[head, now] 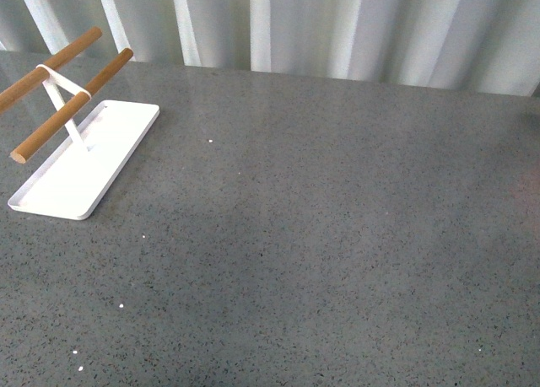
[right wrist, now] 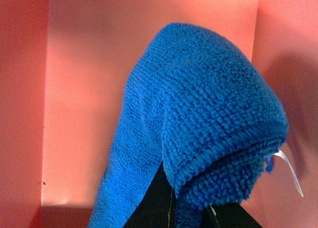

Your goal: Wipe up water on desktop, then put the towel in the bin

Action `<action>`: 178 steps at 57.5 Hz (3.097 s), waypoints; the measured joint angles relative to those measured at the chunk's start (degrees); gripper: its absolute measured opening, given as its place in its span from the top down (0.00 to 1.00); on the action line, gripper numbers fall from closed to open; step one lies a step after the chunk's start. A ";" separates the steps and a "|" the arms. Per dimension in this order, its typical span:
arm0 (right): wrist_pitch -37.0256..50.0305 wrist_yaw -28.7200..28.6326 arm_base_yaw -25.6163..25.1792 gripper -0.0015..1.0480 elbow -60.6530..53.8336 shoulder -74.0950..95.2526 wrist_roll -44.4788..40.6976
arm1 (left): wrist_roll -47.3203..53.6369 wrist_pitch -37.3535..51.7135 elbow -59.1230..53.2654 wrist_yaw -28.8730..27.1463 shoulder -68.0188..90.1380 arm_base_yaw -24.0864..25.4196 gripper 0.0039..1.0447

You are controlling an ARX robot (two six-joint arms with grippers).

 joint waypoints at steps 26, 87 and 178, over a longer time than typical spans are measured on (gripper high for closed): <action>-0.50 0.48 -0.52 0.34 -0.15 2.25 0.15 | 0.00 0.00 0.00 -0.02 0.00 0.00 0.06; 38.53 -11.13 14.12 0.16 -34.82 -48.50 10.45 | 0.00 0.00 0.00 0.00 0.00 0.00 0.06; 52.61 8.02 35.80 0.97 -89.24 -100.04 34.03 | 0.00 0.00 0.00 0.00 0.00 0.00 0.06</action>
